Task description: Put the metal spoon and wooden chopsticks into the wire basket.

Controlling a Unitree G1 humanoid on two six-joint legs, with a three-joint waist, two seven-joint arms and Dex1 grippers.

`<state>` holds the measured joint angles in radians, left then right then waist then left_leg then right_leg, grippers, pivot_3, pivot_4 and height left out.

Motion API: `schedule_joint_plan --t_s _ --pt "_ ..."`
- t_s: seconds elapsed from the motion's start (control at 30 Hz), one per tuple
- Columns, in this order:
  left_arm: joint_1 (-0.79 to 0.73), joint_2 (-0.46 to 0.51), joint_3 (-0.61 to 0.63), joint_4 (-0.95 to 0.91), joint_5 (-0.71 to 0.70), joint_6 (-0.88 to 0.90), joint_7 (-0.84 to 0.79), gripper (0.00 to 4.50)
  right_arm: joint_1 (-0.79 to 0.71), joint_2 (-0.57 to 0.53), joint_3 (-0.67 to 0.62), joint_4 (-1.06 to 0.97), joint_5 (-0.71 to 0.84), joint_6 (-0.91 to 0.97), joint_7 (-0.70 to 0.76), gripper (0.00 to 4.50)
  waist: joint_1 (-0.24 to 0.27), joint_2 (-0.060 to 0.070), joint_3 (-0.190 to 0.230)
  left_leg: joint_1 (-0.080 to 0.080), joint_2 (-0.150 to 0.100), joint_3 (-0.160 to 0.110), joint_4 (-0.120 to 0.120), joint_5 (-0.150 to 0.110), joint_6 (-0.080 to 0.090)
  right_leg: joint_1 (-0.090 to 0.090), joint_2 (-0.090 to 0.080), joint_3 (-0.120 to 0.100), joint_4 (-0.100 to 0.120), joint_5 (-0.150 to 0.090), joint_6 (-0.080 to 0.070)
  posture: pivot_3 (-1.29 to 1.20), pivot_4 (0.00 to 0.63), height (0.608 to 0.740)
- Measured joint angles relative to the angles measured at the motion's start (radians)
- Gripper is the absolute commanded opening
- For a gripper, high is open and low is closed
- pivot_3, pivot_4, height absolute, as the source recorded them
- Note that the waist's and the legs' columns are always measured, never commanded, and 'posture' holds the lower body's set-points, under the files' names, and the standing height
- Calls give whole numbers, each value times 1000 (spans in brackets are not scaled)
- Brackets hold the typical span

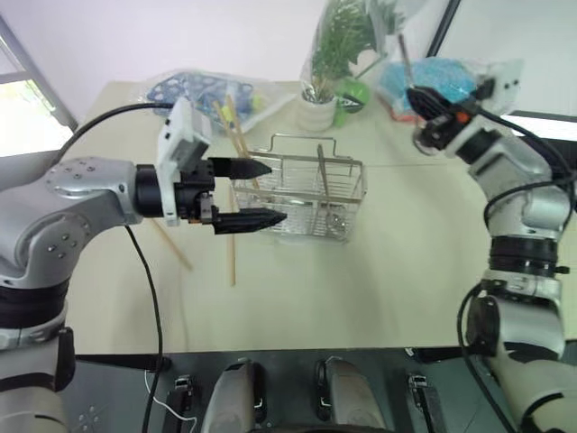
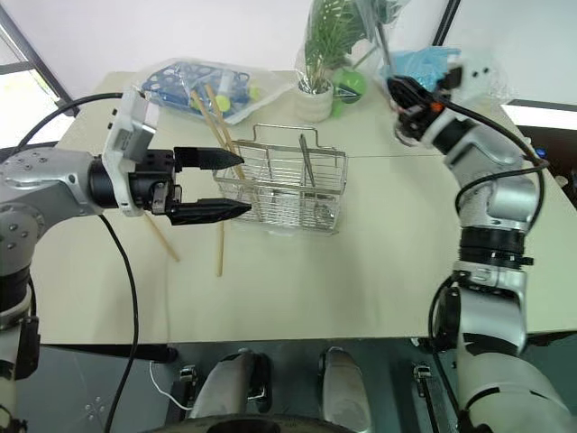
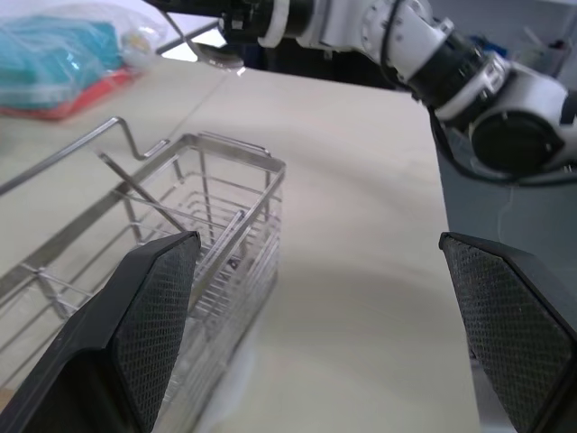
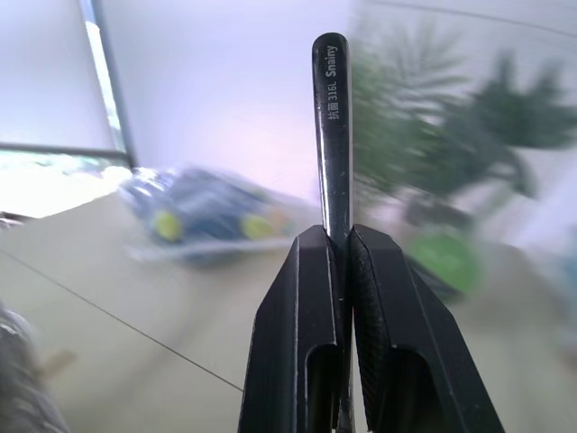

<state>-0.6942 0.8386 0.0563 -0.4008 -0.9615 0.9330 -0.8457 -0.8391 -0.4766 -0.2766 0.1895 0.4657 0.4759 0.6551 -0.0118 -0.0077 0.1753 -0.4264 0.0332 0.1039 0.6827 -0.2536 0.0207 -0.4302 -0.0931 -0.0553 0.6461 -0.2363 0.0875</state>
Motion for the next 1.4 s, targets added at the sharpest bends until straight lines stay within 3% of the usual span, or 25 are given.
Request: schedule_joint_plan --t_s 0.17,0.37,0.73,0.83,1.03,1.33,1.4 --pt "-33 -28 1 37 23 -4 30 4500 -1 134 57 -171 100 130 -97 50 2 0 0 -1 -1 0 0 0 0 0 -1 0 0 0 0 0 150 715" --pt "-36 -37 2 38 41 -5 44 4500 116 166 106 -322 168 216 -123 50 0 0 0 -1 -1 0 0 -2 4 0 -1 0 0 0 0 0 150 715" --pt "-41 -37 9 38 43 -5 47 4500 159 218 141 -324 166 193 -160 50 -3 0 0 -1 -1 0 -1 -3 5 -1 0 0 0 0 0 0 150 715" --pt "-41 -37 10 38 44 -5 47 4500 143 221 141 -319 166 188 -165 1047 0 0 0 -1 -1 0 0 -3 5 -1 -1 0 0 0 0 0 150 715" --pt "-45 -37 10 38 47 -5 48 4500 138 211 141 -291 151 171 -164 4059 -2 0 0 -1 -1 0 -1 -3 5 -1 -1 0 0 0 0 0 150 715" --pt "-47 -50 53 53 63 -7 97 4500 140 129 114 -276 150 173 -134 4059 -2 0 0 -1 -1 0 -1 -3 5 -1 -1 0 0 0 0 0 150 715" --pt "-47 -71 90 69 58 -4 149 4500 101 64 98 -257 175 177 -78 4059 -1 0 1 -1 -1 0 -1 -4 6 -1 -1 0 0 0 0 0 150 715"
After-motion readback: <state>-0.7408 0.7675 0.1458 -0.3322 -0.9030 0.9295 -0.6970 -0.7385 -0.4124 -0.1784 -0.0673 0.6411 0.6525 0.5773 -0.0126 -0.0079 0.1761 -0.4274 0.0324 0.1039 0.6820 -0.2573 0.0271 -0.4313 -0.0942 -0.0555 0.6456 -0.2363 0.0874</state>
